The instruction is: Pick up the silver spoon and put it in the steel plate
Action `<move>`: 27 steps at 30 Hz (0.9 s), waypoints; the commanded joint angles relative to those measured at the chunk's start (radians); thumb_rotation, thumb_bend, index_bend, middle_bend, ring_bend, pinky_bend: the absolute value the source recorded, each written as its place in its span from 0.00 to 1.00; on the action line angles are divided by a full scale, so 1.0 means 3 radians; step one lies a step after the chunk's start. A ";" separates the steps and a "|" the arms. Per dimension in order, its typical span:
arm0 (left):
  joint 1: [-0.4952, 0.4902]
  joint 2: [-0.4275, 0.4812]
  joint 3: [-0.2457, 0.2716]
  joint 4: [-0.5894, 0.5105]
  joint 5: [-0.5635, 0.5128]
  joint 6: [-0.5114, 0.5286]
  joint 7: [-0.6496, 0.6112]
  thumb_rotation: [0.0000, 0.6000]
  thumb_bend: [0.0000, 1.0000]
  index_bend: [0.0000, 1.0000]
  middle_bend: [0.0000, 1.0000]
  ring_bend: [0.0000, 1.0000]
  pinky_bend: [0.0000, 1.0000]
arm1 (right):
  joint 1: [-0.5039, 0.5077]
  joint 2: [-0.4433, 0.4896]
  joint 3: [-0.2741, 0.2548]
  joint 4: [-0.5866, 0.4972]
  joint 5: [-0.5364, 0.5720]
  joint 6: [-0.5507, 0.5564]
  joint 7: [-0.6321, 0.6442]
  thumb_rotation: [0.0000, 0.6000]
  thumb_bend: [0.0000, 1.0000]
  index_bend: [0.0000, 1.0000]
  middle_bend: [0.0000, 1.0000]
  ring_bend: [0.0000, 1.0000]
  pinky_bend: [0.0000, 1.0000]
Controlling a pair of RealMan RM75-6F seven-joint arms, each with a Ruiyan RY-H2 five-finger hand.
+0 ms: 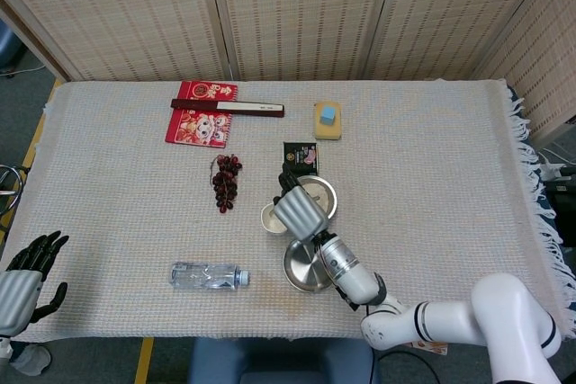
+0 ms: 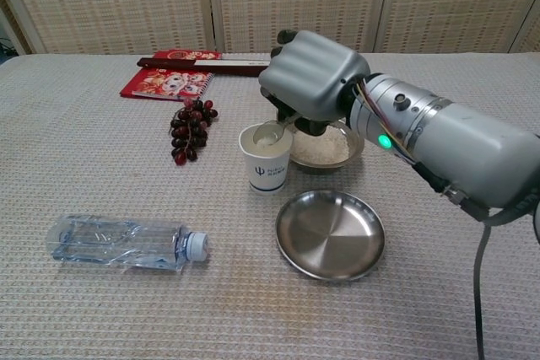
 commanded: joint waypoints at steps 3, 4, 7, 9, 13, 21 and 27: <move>0.0000 0.0004 0.0004 0.0004 0.0013 0.0001 -0.0019 1.00 0.46 0.00 0.00 0.00 0.16 | 0.0000 -0.0076 -0.0186 0.0104 -0.0303 0.0202 -0.0432 1.00 0.35 0.95 0.58 0.17 0.09; 0.0000 0.0005 0.0004 0.0003 0.0014 0.0001 -0.0022 1.00 0.45 0.00 0.00 0.00 0.16 | -0.0003 -0.0080 -0.0207 0.0120 -0.0352 0.0222 -0.0475 1.00 0.35 0.95 0.58 0.17 0.09; 0.0001 0.0008 0.0005 0.0006 0.0018 0.0003 -0.0028 1.00 0.46 0.00 0.00 0.00 0.16 | -0.0010 -0.0090 -0.0272 0.0183 -0.0515 0.0265 -0.0606 1.00 0.35 0.95 0.58 0.17 0.09; 0.0002 0.0008 0.0008 0.0006 0.0023 0.0004 -0.0030 1.00 0.46 0.00 0.00 0.00 0.16 | -0.0019 -0.0103 -0.0296 0.0217 -0.0598 0.0277 -0.0671 1.00 0.35 0.95 0.58 0.17 0.09; 0.0005 0.0012 0.0010 0.0004 0.0031 0.0011 -0.0032 1.00 0.46 0.00 0.00 0.00 0.16 | -0.0037 -0.0135 -0.0315 0.0289 -0.0732 0.0295 -0.0767 1.00 0.35 0.95 0.58 0.17 0.09; 0.0013 0.0017 0.0013 0.0002 0.0039 0.0023 -0.0038 1.00 0.46 0.00 0.00 0.00 0.16 | -0.0168 -0.0110 -0.0205 0.0179 -0.0785 0.0336 -0.0567 1.00 0.35 0.95 0.58 0.17 0.09; 0.0014 0.0017 0.0011 0.0008 0.0032 0.0021 -0.0039 1.00 0.46 0.00 0.00 0.00 0.16 | -0.0486 0.0129 -0.0018 -0.0417 -0.0646 0.0511 0.0276 1.00 0.35 0.93 0.58 0.17 0.09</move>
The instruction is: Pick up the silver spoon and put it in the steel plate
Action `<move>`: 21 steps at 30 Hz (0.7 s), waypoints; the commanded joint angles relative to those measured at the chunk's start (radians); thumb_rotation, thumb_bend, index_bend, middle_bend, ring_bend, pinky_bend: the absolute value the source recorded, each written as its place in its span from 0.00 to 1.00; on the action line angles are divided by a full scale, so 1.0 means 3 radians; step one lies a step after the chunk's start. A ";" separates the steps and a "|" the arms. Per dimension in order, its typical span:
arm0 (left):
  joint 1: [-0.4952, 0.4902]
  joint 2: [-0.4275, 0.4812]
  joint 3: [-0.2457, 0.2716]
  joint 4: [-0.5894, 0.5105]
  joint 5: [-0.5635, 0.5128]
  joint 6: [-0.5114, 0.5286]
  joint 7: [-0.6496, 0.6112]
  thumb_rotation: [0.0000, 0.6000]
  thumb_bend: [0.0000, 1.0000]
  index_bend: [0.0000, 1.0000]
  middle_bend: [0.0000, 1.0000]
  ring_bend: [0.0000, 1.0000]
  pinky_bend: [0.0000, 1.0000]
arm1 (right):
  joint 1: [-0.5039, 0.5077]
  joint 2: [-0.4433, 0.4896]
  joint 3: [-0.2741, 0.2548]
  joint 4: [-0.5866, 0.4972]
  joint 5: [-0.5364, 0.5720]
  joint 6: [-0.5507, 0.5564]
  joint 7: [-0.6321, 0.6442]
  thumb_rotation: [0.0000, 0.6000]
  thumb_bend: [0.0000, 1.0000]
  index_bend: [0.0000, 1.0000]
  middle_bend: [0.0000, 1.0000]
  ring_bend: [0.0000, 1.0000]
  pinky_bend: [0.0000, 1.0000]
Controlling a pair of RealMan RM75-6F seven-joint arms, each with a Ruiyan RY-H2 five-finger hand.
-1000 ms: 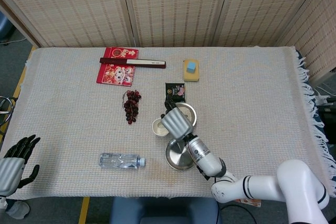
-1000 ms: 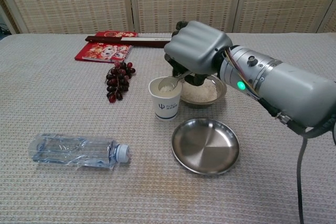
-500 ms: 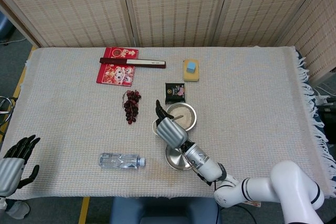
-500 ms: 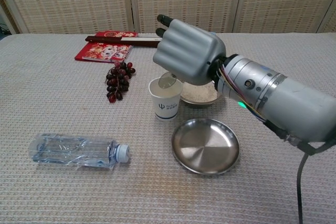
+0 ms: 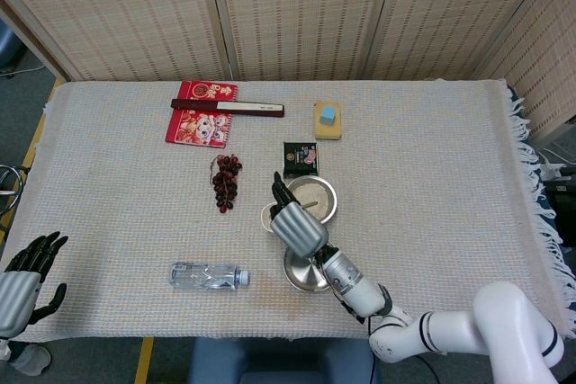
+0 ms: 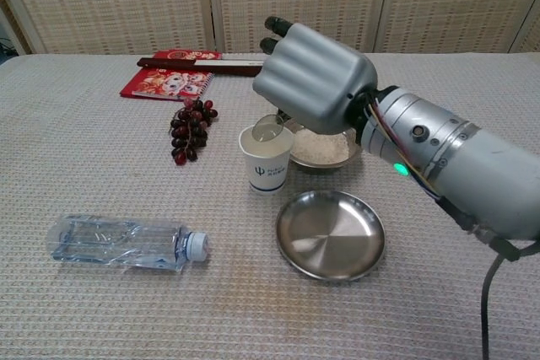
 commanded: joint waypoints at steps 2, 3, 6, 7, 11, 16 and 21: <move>0.0002 0.0000 0.0003 -0.0008 0.0005 0.0002 0.0011 1.00 0.46 0.00 0.00 0.00 0.16 | -0.0334 0.0264 0.0094 -0.0456 -0.0133 0.0329 0.0783 1.00 0.35 0.93 0.58 0.17 0.09; 0.0004 -0.0001 0.0004 -0.0011 0.0009 0.0007 0.0017 1.00 0.46 0.00 0.00 0.00 0.16 | -0.0413 0.0315 0.0063 -0.0483 -0.0266 0.0451 0.0962 1.00 0.35 0.93 0.58 0.17 0.09; 0.0011 -0.0007 0.0003 -0.0019 0.0018 0.0026 0.0043 1.00 0.46 0.00 0.00 0.00 0.16 | -0.0618 0.0441 -0.0050 -0.0569 -0.0465 0.0649 0.1393 1.00 0.35 0.93 0.58 0.17 0.09; 0.0014 -0.0009 0.0004 -0.0022 0.0019 0.0029 0.0051 1.00 0.46 0.00 0.00 0.00 0.16 | -0.0676 0.0484 -0.0092 -0.0624 -0.0481 0.0666 0.1503 1.00 0.35 0.93 0.58 0.17 0.09; 0.0015 -0.0020 0.0008 -0.0036 0.0019 0.0022 0.0096 1.00 0.46 0.00 0.00 0.00 0.16 | -0.0865 0.0681 -0.0262 -0.0864 -0.0444 0.0581 0.1847 1.00 0.35 0.93 0.58 0.17 0.09; 0.0009 -0.0029 0.0014 -0.0060 0.0031 0.0009 0.0145 1.00 0.46 0.00 0.00 0.00 0.17 | -0.0985 0.0755 -0.0406 -0.0914 -0.0364 0.0355 0.1964 1.00 0.35 0.93 0.58 0.17 0.09; 0.0010 -0.0031 0.0021 -0.0063 0.0048 0.0013 0.0151 1.00 0.46 0.00 0.00 0.00 0.17 | -0.1007 0.0569 -0.0423 -0.0708 -0.0304 0.0123 0.1890 1.00 0.35 0.93 0.58 0.17 0.09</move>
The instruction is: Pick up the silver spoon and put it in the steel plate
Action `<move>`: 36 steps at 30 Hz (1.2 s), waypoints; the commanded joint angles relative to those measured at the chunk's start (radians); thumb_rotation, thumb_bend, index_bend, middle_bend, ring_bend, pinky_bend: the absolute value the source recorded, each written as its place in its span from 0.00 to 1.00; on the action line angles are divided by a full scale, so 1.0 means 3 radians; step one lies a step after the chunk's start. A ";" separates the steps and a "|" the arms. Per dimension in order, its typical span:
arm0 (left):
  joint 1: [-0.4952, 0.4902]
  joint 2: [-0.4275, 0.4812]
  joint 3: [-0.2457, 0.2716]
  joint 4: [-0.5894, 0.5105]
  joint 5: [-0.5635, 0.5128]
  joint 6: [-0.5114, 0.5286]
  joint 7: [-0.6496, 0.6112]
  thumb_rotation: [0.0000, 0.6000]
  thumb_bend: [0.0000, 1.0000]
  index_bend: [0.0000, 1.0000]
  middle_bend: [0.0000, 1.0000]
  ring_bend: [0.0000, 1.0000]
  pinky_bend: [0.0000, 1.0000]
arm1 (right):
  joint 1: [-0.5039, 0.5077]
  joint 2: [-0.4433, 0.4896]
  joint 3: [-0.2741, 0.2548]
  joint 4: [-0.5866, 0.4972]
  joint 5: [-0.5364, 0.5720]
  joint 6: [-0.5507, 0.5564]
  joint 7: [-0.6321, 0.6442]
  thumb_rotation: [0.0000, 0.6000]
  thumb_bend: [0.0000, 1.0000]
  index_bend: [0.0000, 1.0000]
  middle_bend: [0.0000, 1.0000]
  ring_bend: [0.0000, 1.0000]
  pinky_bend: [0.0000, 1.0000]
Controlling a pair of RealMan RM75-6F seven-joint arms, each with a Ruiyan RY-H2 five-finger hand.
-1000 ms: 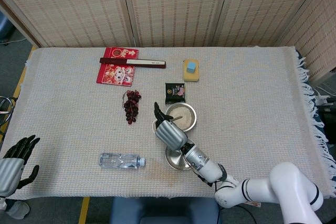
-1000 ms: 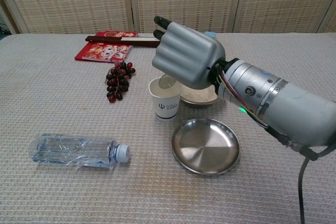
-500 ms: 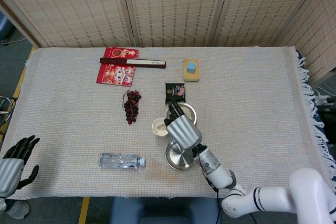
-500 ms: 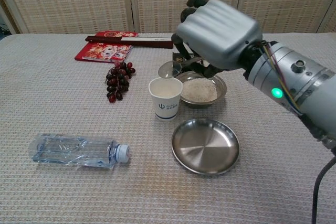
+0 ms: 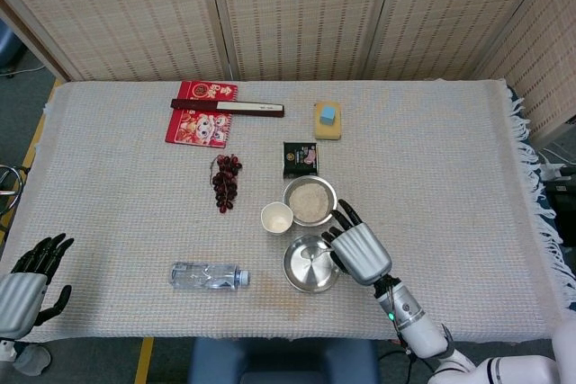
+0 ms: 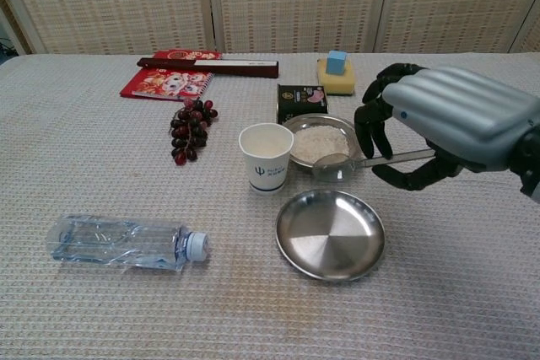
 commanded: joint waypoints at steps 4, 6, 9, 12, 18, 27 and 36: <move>0.0013 0.0011 0.0010 0.0007 0.0016 0.0021 -0.0022 1.00 0.46 0.00 0.00 0.00 0.17 | -0.0008 -0.0303 0.0025 0.0300 0.0055 -0.0242 -0.0158 1.00 0.35 0.93 0.58 0.17 0.09; 0.0005 0.0008 0.0004 0.0014 0.0012 0.0011 -0.0028 1.00 0.46 0.00 0.00 0.00 0.17 | 0.0003 -0.0393 0.0042 0.0376 0.0069 -0.0305 -0.0264 1.00 0.35 0.92 0.58 0.17 0.09; -0.0004 0.0008 0.0003 0.0019 0.0007 -0.0006 -0.0039 1.00 0.46 0.00 0.00 0.00 0.17 | 0.0019 -0.0518 0.0060 0.0507 0.0064 -0.0383 -0.0371 1.00 0.35 0.91 0.58 0.17 0.09; -0.0009 0.0005 0.0004 0.0025 0.0002 -0.0021 -0.0042 1.00 0.46 0.00 0.00 0.00 0.17 | 0.0035 -0.0617 0.0075 0.0617 0.0066 -0.0467 -0.0442 1.00 0.35 0.91 0.58 0.17 0.09; -0.0011 0.0010 0.0004 0.0026 -0.0006 -0.0030 -0.0042 1.00 0.47 0.00 0.00 0.00 0.17 | 0.0034 -0.0710 0.0085 0.0714 0.0050 -0.0544 -0.0613 1.00 0.34 0.80 0.58 0.17 0.09; -0.0013 0.0009 0.0010 0.0005 -0.0025 -0.0056 -0.0008 1.00 0.47 0.00 0.00 0.00 0.17 | 0.0000 -0.0680 0.0104 0.0685 0.0147 -0.0654 -0.0790 1.00 0.34 0.42 0.47 0.15 0.09; -0.0010 0.0018 0.0005 -0.0016 -0.0054 -0.0066 0.0014 1.00 0.48 0.00 0.00 0.00 0.17 | -0.0038 -0.0583 0.0148 0.0531 0.0145 -0.0620 -0.0839 1.00 0.34 0.23 0.42 0.13 0.08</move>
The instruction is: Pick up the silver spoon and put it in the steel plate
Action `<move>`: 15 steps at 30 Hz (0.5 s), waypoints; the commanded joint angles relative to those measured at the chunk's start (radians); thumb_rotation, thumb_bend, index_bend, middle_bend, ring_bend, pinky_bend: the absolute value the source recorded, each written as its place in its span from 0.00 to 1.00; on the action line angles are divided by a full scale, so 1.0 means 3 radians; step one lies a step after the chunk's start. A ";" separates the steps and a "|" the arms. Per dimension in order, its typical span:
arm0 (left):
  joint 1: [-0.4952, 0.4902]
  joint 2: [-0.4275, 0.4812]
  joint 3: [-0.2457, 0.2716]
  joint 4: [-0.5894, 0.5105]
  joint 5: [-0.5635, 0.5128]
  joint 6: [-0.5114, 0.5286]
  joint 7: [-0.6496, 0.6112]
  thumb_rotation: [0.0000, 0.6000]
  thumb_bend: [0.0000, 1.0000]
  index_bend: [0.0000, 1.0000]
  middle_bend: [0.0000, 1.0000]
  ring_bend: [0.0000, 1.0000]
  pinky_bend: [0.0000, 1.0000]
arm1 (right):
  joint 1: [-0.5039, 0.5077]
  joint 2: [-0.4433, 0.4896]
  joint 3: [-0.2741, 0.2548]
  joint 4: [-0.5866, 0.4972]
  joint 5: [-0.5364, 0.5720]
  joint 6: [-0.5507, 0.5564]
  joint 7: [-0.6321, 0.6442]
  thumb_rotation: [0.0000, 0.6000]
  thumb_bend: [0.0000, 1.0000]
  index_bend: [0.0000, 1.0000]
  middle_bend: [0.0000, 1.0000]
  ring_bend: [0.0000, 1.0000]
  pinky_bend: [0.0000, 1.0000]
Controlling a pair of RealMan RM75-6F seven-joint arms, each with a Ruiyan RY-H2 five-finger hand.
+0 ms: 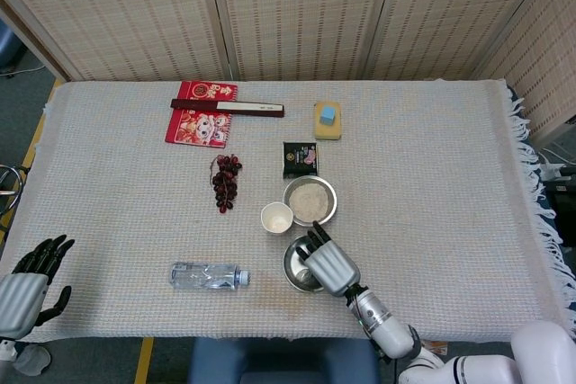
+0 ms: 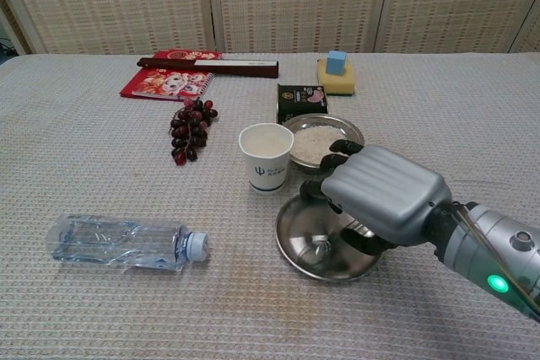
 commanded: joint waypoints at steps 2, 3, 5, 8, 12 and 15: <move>0.0004 0.0005 -0.0002 -0.0001 0.0001 0.0010 -0.0010 1.00 0.48 0.00 0.00 0.00 0.17 | -0.0050 0.0095 0.0010 -0.0103 -0.0049 0.0093 0.0036 1.00 0.34 0.23 0.41 0.13 0.08; 0.0005 0.0008 -0.0001 0.0000 0.0004 0.0014 -0.0017 1.00 0.48 0.00 0.00 0.00 0.17 | -0.0081 0.0149 0.0008 -0.0163 -0.0069 0.0146 0.0049 1.00 0.34 0.23 0.41 0.13 0.08; 0.0006 0.0012 -0.0002 -0.0001 0.0013 0.0023 -0.0034 1.00 0.48 0.00 0.00 0.00 0.17 | -0.0158 0.0280 -0.0007 -0.0306 -0.0117 0.0281 0.0066 1.00 0.34 0.22 0.40 0.12 0.07; 0.0016 0.0012 -0.0016 0.0010 0.0020 0.0066 -0.0057 1.00 0.47 0.00 0.00 0.00 0.17 | -0.0309 0.0544 -0.0031 -0.0567 -0.0166 0.0527 0.0096 1.00 0.31 0.19 0.35 0.07 0.04; 0.0048 -0.0019 -0.0054 0.0055 0.0027 0.0180 -0.0095 1.00 0.47 0.00 0.00 0.00 0.18 | -0.0554 0.0934 -0.0029 -0.0919 -0.0193 0.0882 0.0333 1.00 0.21 0.15 0.18 0.00 0.00; 0.0066 -0.0021 -0.0051 0.0062 0.0069 0.0236 -0.0126 1.00 0.47 0.00 0.00 0.00 0.18 | -0.0860 0.1130 -0.0133 -0.0909 -0.0462 0.1363 0.0659 1.00 0.20 0.11 0.10 0.00 0.00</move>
